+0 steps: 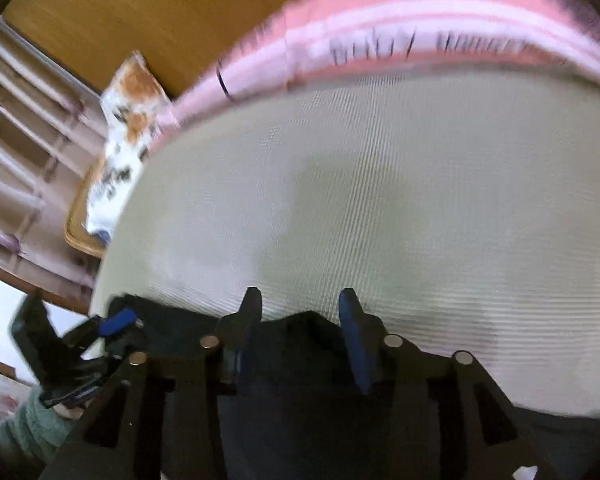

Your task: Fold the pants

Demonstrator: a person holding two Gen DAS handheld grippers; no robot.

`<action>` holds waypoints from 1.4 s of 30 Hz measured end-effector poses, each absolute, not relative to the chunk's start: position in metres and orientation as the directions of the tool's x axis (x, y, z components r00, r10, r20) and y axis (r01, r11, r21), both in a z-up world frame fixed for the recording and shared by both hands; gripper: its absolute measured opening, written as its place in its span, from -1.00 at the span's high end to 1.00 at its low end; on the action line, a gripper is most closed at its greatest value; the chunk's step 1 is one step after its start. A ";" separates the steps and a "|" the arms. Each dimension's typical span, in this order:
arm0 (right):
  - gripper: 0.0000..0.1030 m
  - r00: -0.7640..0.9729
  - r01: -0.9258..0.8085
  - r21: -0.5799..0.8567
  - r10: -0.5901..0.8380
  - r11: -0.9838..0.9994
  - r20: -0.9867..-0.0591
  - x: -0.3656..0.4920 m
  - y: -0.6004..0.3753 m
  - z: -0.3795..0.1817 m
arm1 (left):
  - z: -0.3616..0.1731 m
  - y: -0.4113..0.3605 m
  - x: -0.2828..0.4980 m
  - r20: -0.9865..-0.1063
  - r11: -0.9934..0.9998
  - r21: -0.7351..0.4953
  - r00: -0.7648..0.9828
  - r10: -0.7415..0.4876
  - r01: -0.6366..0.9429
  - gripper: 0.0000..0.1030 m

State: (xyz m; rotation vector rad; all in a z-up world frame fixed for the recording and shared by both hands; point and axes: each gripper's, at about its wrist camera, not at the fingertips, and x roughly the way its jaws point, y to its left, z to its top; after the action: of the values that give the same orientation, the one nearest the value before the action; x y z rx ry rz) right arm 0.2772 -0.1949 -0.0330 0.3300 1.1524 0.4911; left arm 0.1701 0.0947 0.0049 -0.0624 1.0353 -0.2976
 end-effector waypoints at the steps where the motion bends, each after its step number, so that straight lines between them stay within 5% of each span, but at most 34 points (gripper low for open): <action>1: 0.20 0.349 -0.196 0.486 0.523 0.852 -0.777 0.269 -0.206 -0.018 | 0.009 0.093 0.169 -0.838 0.960 -0.186 0.476 -0.266 0.210 0.11; 9: 0.09 0.470 -0.059 0.361 0.345 0.931 -0.813 0.175 -0.297 0.027 | 0.051 0.032 0.145 -0.798 0.922 -0.159 0.503 -0.331 0.354 -0.13; 21: 0.08 0.483 0.214 0.506 0.360 0.835 -0.798 0.056 -0.394 -0.048 | 0.017 -0.137 0.127 -0.832 0.746 -0.195 0.295 -0.469 0.637 -0.15; 32: 0.19 0.564 0.375 0.390 0.126 0.841 -0.816 0.094 -0.522 -0.056 | -0.021 -0.175 0.172 -0.873 0.798 -0.137 0.310 -0.377 0.587 -0.15; 42: 0.24 0.530 0.410 0.233 -0.022 0.882 -0.848 0.140 -0.543 -0.052 | -0.025 -0.160 0.187 -0.865 0.832 -0.119 0.355 -0.354 0.541 -0.15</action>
State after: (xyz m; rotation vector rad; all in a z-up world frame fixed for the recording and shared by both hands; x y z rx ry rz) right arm 0.1396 -0.5432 -0.0525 0.4367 0.9850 -0.2682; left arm 0.1874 -0.1603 -0.0251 0.1999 1.0601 -0.5834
